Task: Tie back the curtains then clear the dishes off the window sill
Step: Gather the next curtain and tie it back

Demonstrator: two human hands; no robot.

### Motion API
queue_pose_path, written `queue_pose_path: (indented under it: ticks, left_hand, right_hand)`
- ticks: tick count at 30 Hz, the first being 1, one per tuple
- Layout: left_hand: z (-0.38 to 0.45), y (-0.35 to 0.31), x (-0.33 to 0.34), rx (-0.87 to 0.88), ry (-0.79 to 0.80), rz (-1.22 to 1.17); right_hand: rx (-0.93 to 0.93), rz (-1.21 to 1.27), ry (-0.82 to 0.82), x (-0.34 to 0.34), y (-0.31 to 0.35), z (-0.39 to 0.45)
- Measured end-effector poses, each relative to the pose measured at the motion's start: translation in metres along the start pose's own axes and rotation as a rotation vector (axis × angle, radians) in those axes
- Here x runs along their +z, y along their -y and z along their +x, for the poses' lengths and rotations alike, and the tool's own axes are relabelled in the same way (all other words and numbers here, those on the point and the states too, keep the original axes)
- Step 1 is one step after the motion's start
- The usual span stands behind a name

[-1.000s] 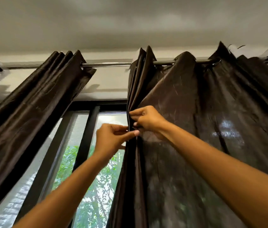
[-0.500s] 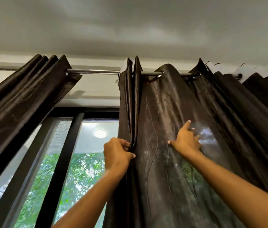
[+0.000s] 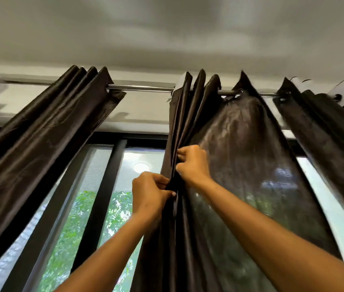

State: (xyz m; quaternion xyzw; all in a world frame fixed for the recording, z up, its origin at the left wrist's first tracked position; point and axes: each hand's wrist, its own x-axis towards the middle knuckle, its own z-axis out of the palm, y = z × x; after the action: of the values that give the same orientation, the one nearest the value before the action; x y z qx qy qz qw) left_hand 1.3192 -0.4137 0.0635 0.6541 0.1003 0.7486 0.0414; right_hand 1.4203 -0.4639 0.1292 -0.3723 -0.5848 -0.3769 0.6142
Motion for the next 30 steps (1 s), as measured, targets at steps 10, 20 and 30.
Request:
queue_pose_path:
  ticks: [10,20,30]
  left_hand:
    - [0.012,-0.022,-0.015,0.115,-0.005,-0.025]
    - [0.04,-0.037,0.034,-0.027,-0.101,-0.048]
    - [0.072,-0.054,0.04,-0.106,-0.156,-0.111]
  right_hand:
    - [0.074,-0.065,0.115,-0.025,0.019,0.013]
    - [0.148,-0.55,-0.217,-0.105,-0.043,0.032]
    - [0.42,-0.318,-0.194,-0.118,-0.063,0.072]
